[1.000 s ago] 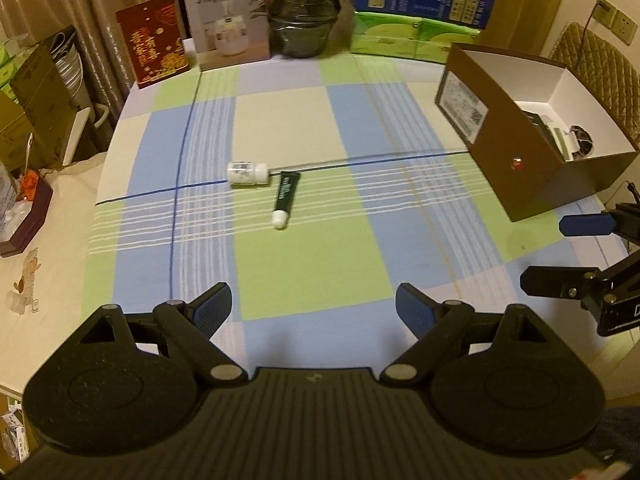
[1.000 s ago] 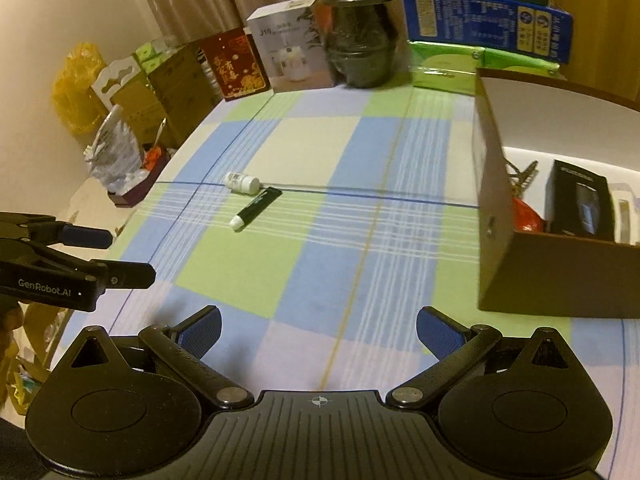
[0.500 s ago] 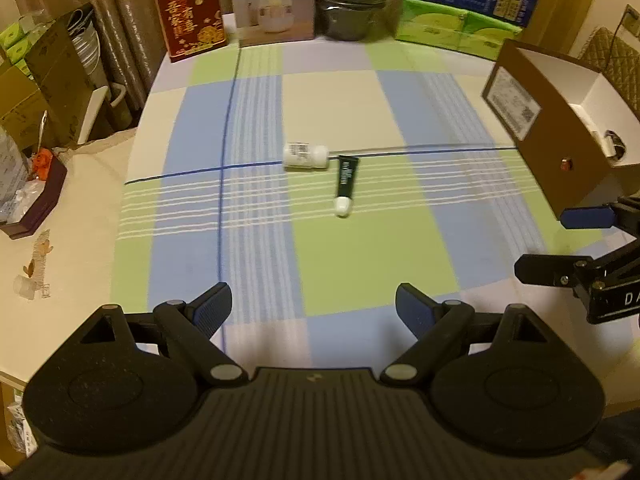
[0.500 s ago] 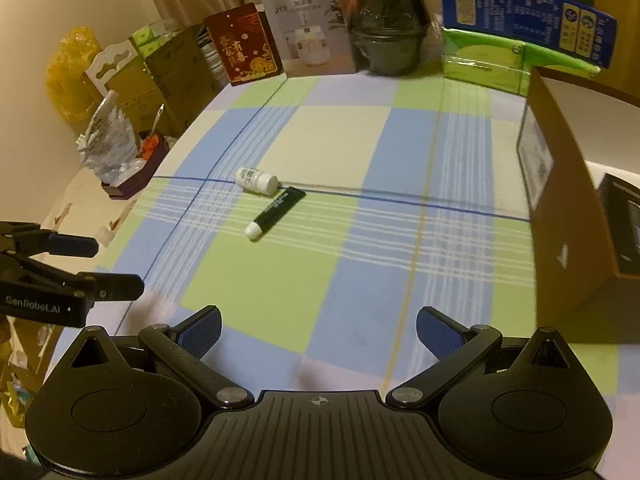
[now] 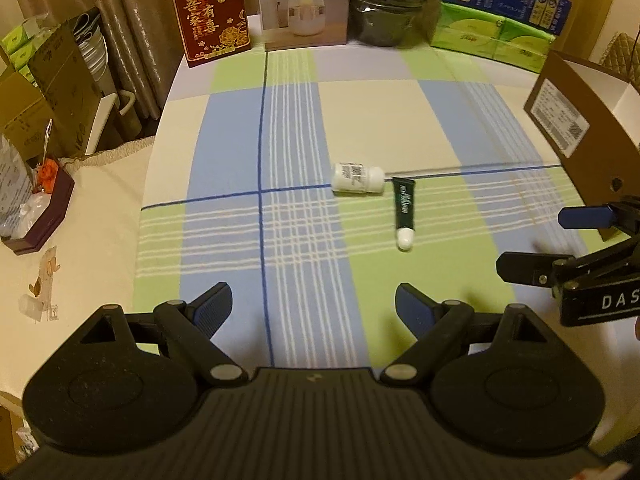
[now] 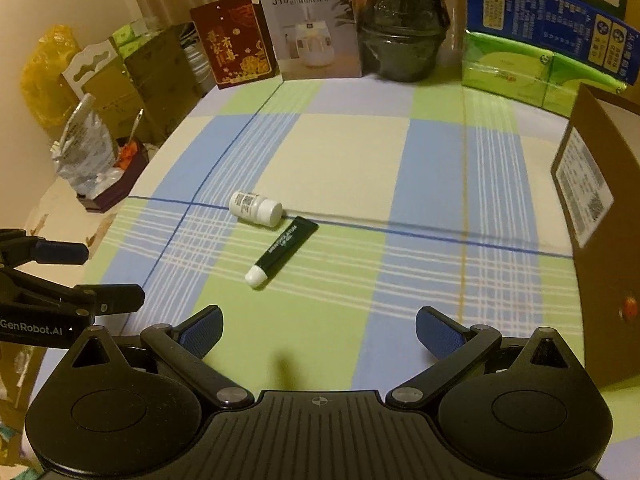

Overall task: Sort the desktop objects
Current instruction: 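Move the right tool to the green lip gel tube and grasp it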

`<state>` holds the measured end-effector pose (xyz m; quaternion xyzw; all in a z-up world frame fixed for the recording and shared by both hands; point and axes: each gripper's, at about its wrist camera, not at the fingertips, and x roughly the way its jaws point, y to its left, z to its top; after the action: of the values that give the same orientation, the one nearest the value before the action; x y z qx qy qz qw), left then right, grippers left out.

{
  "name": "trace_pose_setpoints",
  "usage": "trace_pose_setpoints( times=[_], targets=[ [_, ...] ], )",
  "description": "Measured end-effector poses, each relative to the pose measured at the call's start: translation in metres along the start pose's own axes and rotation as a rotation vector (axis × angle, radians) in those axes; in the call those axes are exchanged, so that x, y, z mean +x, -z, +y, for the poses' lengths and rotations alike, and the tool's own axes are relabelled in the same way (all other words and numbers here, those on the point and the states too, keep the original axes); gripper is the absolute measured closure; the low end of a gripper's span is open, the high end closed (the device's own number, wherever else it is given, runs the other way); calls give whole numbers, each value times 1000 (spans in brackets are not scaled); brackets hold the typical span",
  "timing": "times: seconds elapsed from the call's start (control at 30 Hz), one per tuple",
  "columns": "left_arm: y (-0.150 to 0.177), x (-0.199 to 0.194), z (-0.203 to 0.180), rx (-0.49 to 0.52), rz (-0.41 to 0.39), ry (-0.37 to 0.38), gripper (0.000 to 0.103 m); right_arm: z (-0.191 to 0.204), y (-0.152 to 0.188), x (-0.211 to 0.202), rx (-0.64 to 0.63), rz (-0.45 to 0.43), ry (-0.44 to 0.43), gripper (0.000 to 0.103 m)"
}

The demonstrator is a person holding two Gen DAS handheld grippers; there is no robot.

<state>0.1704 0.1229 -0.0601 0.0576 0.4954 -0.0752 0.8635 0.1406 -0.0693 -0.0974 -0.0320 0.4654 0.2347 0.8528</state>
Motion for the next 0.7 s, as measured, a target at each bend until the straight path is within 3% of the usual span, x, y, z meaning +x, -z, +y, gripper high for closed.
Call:
trace_pose_setpoints(
  times=[0.07, 0.23, 0.4, 0.7],
  targets=[
    [-4, 7, 3, -1, 2, 3, 17, 5, -2, 8, -19, -12, 13, 5],
    [-17, 18, 12, 4, -8, 4, 17, 14, -8, 32, -30, -18, 13, 29],
    [-29, 31, 19, 5, -10, -6, 17, 19, -12, 49, -23, -11, 9, 44],
    [-40, 55, 30, -2, 12, -14, 17, 26, -20, 74, -8, 4, -3, 57]
  ],
)
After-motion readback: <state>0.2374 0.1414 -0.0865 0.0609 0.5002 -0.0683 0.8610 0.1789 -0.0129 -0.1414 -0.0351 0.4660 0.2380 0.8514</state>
